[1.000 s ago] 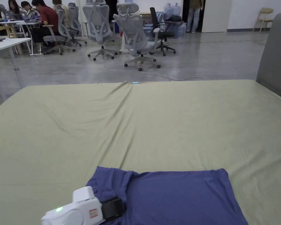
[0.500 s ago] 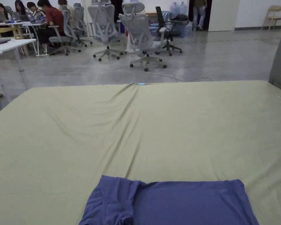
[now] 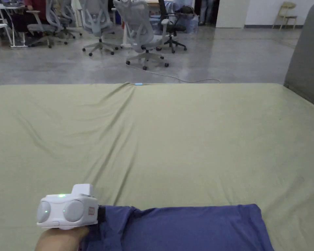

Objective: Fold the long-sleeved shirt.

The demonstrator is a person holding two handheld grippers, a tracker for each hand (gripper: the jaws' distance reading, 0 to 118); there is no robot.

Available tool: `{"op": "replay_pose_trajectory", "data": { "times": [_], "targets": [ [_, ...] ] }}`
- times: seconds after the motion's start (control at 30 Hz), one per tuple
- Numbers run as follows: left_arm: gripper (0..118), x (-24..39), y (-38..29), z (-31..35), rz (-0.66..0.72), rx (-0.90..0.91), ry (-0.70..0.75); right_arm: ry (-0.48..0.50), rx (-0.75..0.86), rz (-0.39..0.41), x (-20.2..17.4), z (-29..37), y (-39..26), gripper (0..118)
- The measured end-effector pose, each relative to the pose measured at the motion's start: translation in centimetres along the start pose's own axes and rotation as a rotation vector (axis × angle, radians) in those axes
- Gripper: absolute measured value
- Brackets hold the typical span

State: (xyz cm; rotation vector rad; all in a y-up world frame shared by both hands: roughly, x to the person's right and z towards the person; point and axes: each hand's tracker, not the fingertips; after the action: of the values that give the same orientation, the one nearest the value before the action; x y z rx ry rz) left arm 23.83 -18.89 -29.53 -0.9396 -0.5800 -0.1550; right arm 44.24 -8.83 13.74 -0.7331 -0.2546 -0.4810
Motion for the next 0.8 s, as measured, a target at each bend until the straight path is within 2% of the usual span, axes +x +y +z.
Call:
{"op": "replay_pose_trajectory", "data": {
  "times": [0.07,0.1,0.13,0.23,0.27,0.3,0.33,0.37,0.4,0.43,0.47,0.5,0.53,0.57,0.6,0.67,0.73,0.8],
  "targets": [
    [12,0.5,-0.3,0.8,-0.062,0.006,0.006,-0.023,-0.001,0.012,1.6,-2.5,3.2,108],
    [12,0.0,0.7,1.8,-0.072,0.017,-0.027,-0.068,-0.009,0.027,2.7,-4.3,5.2,118],
    [12,-0.3,0.9,2.3,-0.06,0.02,-0.034,-0.1,0.049,0.024,4.2,-6.5,7.3,117],
    [12,-1.8,2.3,3.4,0.034,0.03,-0.082,-0.235,-0.09,0.029,7.9,-14.5,12.8,118],
    [12,-2.2,2.4,3.7,0.045,0.035,-0.094,-0.265,-0.129,0.026,9.0,-16.2,14.4,117],
    [12,-2.5,2.6,4.0,0.049,0.038,-0.1,-0.301,-0.2,0.029,10.4,-18.5,16.2,105],
    [12,-2.8,2.7,4.2,0.048,0.035,-0.106,-0.306,-0.317,0.046,11.6,-21.1,17.2,71],
    [12,-2.4,2.9,4.6,0.051,0.034,-0.114,-0.326,-0.407,0.06,12.3,-22.7,17.8,42],
    [12,-2.1,2.9,4.9,0.054,0.036,-0.122,-0.407,-0.444,0.041,12.4,-24.1,18.3,29],
    [12,-2.3,2.9,4.9,0.058,0.034,-0.129,-0.457,-0.466,0.041,12.7,-25.4,18.6,31],
    [12,-2.5,2.9,4.8,0.06,0.03,-0.141,-0.408,-0.447,0.028,12.8,-26.2,18.8,29],
    [12,-2.2,3.3,4.4,0.06,0.028,-0.144,-0.433,-0.454,0.017,12.8,-26.5,19.3,23],
    [12,-2.2,3.6,4.2,0.059,0.02,-0.146,-0.435,-0.443,0.014,11.8,-26.3,19.6,6],
    [12,-2.4,3.7,4.0,0.059,0.015,-0.146,-0.399,-0.43,0.026,11.6,-26.2,20.1,6],
    [12,-2.7,4.0,4.0,0.067,0.015,-0.147,-0.319,-0.388,0.042,11.2,-25.9,20.7,6],
    [12,-2.8,4.9,3.8,0.078,0.02,-0.159,-0.337,-0.386,0.059,10.4,-25.0,22.1,6],
    [12,-2.6,5.6,4.3,0.037,0.042,-0.143,-0.34,-0.339,0.139,9.5,-23.8,23.5,6],
    [12,-2.4,6.3,4.9,0.013,0.059,-0.158,-0.335,-0.283,0.143,8.4,-22.1,24.5,6]
  ]
}}
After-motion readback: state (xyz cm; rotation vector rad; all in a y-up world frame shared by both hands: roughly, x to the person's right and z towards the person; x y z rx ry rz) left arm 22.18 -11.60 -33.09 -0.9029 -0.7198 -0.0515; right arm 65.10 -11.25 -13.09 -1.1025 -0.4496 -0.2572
